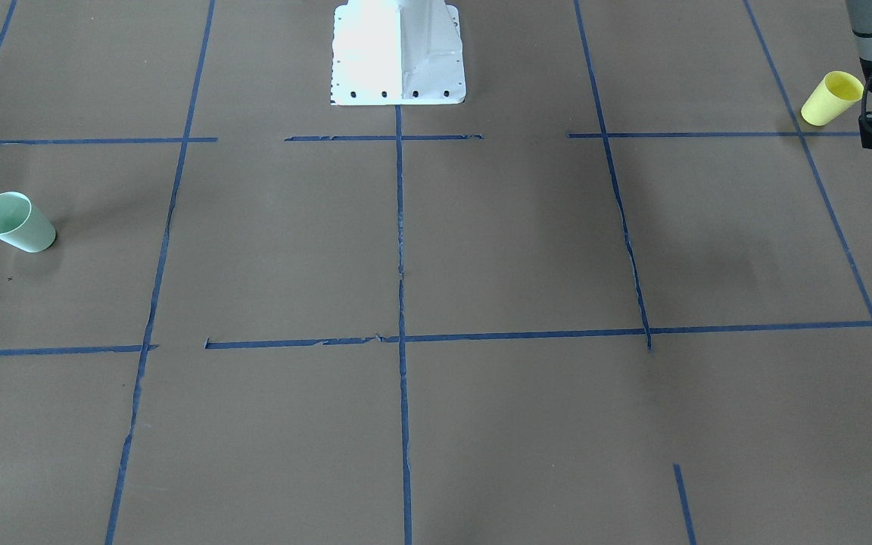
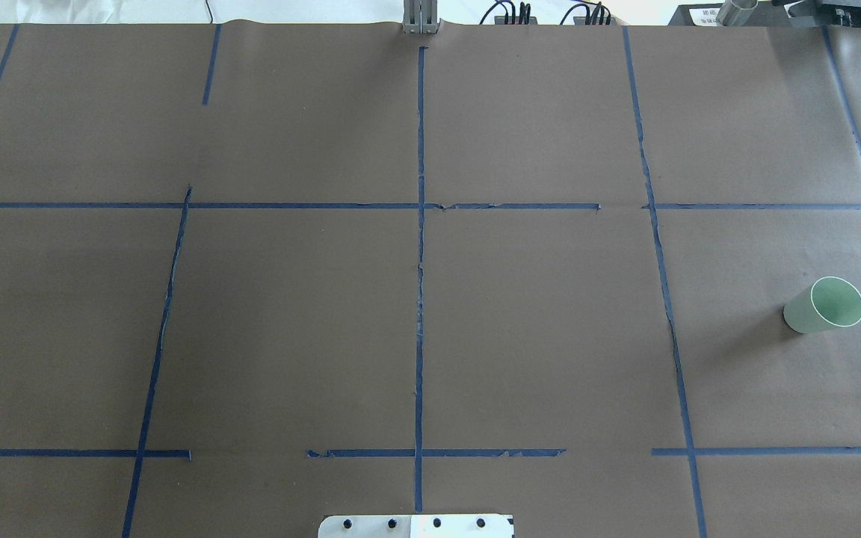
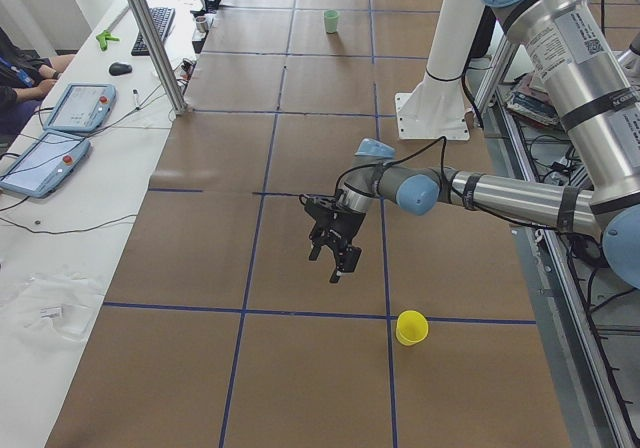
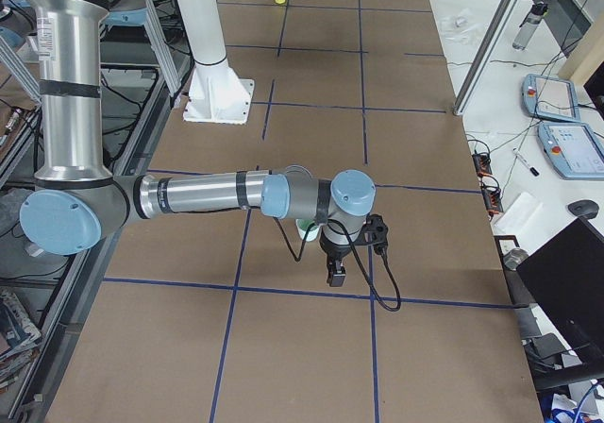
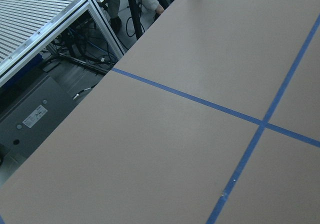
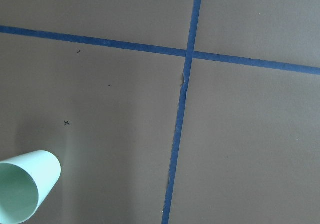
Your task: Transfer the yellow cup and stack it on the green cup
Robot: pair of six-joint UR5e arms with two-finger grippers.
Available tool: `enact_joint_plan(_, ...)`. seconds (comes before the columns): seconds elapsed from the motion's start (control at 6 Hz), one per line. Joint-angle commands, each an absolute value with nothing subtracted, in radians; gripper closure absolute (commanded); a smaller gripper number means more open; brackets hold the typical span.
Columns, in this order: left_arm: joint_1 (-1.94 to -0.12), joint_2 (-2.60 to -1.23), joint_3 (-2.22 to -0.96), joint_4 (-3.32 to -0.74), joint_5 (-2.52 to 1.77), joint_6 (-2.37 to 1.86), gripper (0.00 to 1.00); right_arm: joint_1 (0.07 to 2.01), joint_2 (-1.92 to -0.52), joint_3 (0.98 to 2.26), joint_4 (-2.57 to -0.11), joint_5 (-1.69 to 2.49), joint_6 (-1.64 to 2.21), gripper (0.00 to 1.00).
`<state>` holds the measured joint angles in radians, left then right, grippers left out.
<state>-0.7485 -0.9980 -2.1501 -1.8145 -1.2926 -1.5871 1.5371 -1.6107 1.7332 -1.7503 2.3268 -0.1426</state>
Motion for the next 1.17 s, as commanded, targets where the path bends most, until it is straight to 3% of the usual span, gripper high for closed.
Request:
enact_joint_plan(0.0, -0.599, -0.979, -2.151, -1.635, -1.189, -1.853, 0.00, 1.537, -1.612, 1.735, -1.749, 2.327, -0.141, 0.00)
enact_joint_plan(0.5, -0.414, -1.099, -2.151, -1.169, -1.204, -2.343, 0.00, 1.537, -1.612, 1.741, -1.746, 2.327, -0.143, 0.00)
enact_joint_plan(0.83, -0.341, -1.127, -2.119, -1.062, -1.282, -2.562, 0.00, 1.537, -1.611, 1.755, -1.746, 2.326, -0.141, 0.00)
enact_joint_plan(1.0, -0.254, -1.209, -2.058, -0.952, -1.383, -2.657, 0.00, 1.537, -1.611, 1.755, -1.746, 2.326, -0.141, 0.00)
